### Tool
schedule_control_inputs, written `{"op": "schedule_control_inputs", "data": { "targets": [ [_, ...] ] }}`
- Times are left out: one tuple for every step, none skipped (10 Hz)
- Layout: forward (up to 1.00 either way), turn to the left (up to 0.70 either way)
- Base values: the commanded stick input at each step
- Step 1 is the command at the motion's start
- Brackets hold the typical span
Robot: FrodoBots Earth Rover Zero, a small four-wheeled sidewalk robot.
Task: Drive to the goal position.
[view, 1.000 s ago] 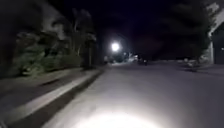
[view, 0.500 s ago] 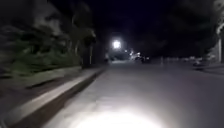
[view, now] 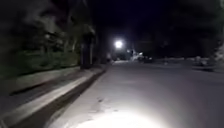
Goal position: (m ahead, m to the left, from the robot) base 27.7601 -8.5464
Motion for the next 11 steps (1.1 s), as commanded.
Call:
{"op": "schedule_control_inputs", "data": {
  "targets": [
    [1.00, 0.00],
    [1.00, 0.00],
    [1.00, 0.00],
    [1.00, 0.00],
    [1.00, 0.00],
    [1.00, 0.00],
    [1.00, 0.00],
    [1.00, 0.00],
    [1.00, -0.32],
    [1.00, -0.40],
    [1.00, -0.40]
  ]
}}
